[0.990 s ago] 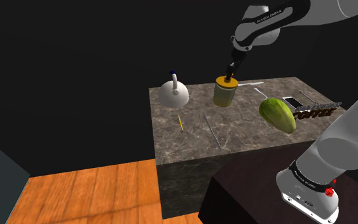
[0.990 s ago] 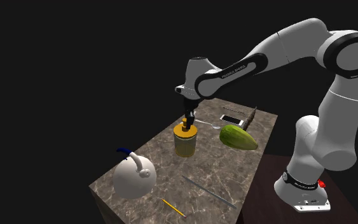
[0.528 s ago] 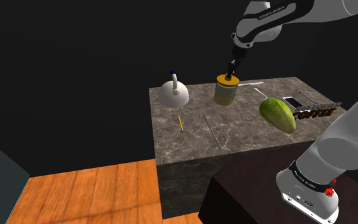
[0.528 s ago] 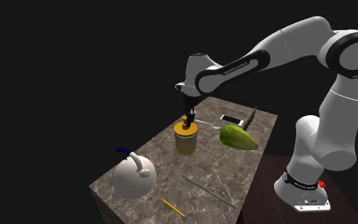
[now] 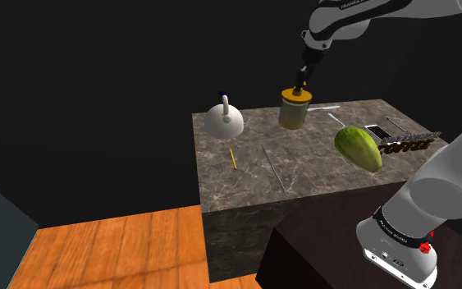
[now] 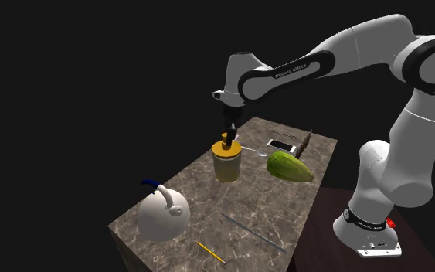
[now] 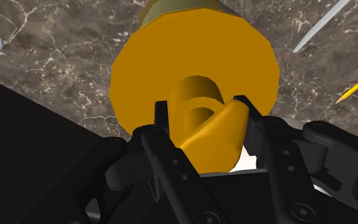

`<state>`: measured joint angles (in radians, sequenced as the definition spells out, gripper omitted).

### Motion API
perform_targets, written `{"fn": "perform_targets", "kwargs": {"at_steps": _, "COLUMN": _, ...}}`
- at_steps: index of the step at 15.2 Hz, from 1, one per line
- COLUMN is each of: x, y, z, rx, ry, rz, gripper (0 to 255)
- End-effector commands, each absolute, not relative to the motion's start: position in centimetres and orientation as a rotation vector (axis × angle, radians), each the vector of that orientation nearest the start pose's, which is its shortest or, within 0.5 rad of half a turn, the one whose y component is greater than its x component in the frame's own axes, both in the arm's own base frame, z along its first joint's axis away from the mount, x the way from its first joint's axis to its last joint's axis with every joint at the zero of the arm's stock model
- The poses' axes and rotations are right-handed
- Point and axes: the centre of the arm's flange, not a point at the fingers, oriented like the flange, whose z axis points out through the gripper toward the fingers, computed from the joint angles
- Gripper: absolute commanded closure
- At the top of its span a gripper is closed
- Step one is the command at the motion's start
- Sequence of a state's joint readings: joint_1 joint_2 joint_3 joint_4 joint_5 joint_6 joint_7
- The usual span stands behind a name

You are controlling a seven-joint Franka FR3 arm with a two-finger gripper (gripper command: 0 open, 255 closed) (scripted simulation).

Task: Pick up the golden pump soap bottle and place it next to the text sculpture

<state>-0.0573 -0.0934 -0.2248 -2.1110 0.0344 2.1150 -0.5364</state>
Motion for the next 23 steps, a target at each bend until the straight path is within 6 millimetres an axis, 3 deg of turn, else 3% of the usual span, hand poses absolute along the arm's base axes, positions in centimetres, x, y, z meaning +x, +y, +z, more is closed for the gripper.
{"fn": "perform_targets", "kwargs": {"at_steps": 1, "x": 51.1, "y": -14.9, "z": 47.6, "rx": -3.106, "ry": -0.371, "rz": -0.169, "gripper": 255}}
{"fn": "perform_targets", "kwargs": {"at_steps": 23, "x": 51.1, "y": -14.9, "z": 59.2, "rx": -3.106, "ry": -0.371, "rz": -0.169, "gripper": 255}}
